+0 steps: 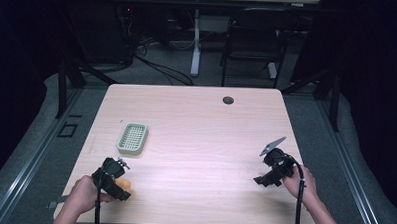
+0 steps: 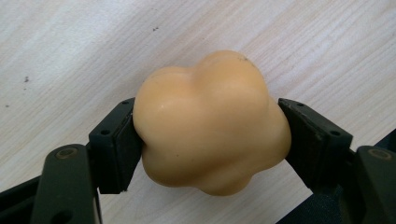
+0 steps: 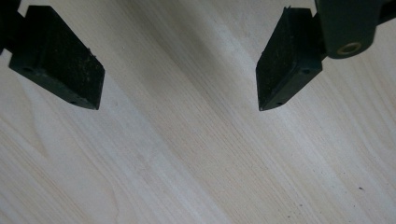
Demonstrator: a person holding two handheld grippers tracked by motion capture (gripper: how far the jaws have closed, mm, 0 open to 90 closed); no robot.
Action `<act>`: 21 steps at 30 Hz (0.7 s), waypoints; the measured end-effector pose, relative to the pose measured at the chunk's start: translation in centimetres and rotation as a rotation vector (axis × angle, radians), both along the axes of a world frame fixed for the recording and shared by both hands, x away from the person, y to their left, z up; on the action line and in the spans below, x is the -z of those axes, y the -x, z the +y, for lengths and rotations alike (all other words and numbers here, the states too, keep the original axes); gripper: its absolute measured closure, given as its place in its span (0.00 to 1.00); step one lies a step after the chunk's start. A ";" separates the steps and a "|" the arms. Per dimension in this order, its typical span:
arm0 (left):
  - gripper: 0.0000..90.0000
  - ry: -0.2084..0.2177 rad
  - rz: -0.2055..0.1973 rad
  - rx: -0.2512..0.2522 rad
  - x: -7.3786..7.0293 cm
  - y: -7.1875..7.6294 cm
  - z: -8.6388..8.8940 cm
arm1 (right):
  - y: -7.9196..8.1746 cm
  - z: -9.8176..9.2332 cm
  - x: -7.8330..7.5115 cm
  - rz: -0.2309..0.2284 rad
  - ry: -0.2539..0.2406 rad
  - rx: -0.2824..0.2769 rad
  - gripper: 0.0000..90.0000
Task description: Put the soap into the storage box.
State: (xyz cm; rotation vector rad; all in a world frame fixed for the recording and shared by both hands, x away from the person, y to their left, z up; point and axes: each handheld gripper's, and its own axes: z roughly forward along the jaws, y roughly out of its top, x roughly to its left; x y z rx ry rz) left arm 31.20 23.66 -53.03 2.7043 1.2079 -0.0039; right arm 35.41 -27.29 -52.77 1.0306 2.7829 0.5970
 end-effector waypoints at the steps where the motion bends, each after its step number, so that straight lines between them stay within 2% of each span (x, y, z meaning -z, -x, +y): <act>1: 0.30 0.000 0.000 0.000 0.0 0.0 0.0 | 0.0 0.0 0.0 0.000 0.000 0.000 0.17; 9: 0.30 0.004 -0.011 -0.024 -0.8 0.0 0.4 | 0.0 -0.1 -0.1 0.000 0.002 -0.003 0.17; 21: 0.30 -0.001 -0.023 -0.027 -1.5 -0.5 0.4 | 0.0 -0.1 -0.2 -0.007 -0.002 0.004 0.17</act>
